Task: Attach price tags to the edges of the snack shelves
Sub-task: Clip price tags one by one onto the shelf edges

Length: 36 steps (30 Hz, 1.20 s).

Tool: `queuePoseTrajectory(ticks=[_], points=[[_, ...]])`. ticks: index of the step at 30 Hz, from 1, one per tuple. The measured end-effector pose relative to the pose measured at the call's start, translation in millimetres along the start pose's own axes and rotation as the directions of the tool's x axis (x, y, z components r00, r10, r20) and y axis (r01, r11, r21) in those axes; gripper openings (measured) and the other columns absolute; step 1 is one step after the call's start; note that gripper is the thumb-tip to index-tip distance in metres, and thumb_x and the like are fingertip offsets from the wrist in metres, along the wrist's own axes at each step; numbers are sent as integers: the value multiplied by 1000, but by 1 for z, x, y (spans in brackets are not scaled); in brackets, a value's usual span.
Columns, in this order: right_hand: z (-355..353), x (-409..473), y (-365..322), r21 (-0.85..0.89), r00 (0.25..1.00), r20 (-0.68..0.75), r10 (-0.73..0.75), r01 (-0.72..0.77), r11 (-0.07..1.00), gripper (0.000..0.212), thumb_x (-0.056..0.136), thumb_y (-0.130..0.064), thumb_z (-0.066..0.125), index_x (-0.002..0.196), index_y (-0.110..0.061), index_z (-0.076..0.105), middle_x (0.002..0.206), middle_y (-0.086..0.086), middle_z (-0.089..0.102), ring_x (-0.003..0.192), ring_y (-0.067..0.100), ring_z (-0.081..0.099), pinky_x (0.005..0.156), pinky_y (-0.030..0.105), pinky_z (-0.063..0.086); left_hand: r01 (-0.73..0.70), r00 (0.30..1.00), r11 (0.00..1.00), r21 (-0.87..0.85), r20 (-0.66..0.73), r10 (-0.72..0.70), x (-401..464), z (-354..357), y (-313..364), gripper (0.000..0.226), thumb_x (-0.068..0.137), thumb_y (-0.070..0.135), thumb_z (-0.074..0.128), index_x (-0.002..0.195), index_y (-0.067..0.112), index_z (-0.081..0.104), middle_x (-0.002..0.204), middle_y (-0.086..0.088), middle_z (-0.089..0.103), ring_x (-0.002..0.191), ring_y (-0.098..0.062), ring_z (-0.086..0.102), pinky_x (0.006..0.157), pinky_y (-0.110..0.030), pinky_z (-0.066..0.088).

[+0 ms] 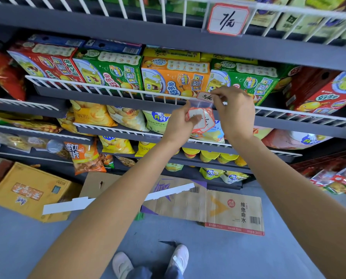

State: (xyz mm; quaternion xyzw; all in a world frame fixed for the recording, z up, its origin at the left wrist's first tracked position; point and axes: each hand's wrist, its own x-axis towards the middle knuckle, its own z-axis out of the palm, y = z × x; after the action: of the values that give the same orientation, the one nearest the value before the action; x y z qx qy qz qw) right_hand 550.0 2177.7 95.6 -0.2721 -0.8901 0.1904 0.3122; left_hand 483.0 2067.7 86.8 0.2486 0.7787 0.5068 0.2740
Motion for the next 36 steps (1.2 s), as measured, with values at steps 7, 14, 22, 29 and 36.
queuePoseTrajectory(ticks=[7, 14, 22, 29, 36], points=[[-2, -1, 2, 5, 1000, 12, -10, 10, 1000, 20, 88, -12, 53, 96, -8, 72, 91, 11, 71, 84, 30, 63, 66, 41, 52, -4, 1000, 1000, 28, -8, 5, 0, 1, -5, 52, 94, 14, 53, 142, 8, 35, 134, -11, 54, 122, -24, 51, 87, -23, 40], [-3, 2, 2, 1, 996, 17, -84, 84, 996, 21, 89, -11, 54, 95, -5, 73, 94, 16, 67, 82, 34, 62, 66, 40, 51, -121, 992, 957, 264, 62, 109, -2, -16, -34, 51, 92, 5, 52, 138, 21, 38, 103, -12, 57, 84, -24, 52, 71, -28, 35], [5, -1, 5, -20, 991, 19, -134, 135, 991, 25, 88, -15, 51, 95, -8, 73, 95, 14, 66, 79, 34, 63, 62, 42, 52, -186, 981, 865, 467, 138, 136, -4, -33, -39, 61, 91, -1, 48, 140, 31, 33, 51, -5, 31, 45, -18, 33, 45, -23, 23], [7, -2, 8, -177, 964, -3, -265, 261, 949, 15, 74, 0, 64, 83, -6, 73, 77, 12, 65, 70, 35, 62, 45, 32, 48, -175, 983, 852, 493, 144, 118, -1, -35, -37, 61, 92, -2, 48, 139, 34, 33, 54, -2, 33, 48, -16, 37, 47, -27, 28], [16, 3, 6, -302, 928, 0, -372, 355, 885, 17, 61, 2, 73, 71, -12, 69, 66, 4, 63, 63, 26, 59, 40, 22, 40, -179, 982, 839, 514, 141, 123, 1, -36, -35, 61, 91, -1, 49, 139, 34, 34, 54, -4, 35, 49, -17, 39, 47, -28, 28]])
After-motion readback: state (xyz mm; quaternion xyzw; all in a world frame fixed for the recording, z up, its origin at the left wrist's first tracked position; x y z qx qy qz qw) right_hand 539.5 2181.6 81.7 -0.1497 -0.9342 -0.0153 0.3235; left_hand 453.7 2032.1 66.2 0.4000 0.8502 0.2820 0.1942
